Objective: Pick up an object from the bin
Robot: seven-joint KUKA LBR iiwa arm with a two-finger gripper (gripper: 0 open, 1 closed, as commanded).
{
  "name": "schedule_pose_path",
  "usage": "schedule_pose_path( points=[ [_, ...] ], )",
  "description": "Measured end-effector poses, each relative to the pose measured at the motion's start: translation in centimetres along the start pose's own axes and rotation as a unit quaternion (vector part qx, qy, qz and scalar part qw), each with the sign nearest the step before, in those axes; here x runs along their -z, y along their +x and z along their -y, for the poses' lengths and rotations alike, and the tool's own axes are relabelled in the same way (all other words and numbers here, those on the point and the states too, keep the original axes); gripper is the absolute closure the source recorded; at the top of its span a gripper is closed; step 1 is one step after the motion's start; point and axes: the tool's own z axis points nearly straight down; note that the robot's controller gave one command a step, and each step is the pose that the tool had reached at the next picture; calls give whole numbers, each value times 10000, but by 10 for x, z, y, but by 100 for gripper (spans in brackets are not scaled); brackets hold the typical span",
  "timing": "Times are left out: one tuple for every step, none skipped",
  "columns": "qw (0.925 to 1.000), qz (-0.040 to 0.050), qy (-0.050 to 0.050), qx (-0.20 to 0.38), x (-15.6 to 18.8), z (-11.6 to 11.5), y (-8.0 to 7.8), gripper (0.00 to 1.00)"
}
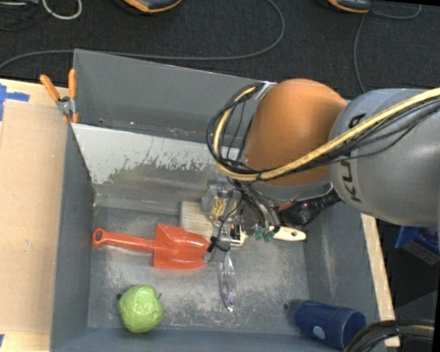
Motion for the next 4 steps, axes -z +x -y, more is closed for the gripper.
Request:
schedule_pose_path(
  points=[
    [10000, 5, 0, 1, 0, 0, 0, 0],
    [10000, -49, -1, 81, -80, -40, 11, 0],
    [10000, 57, -2, 5, -97, -46, -14, 0],
    [9989, 5, 0, 475, -126, -43, -13, 0]
  ],
)
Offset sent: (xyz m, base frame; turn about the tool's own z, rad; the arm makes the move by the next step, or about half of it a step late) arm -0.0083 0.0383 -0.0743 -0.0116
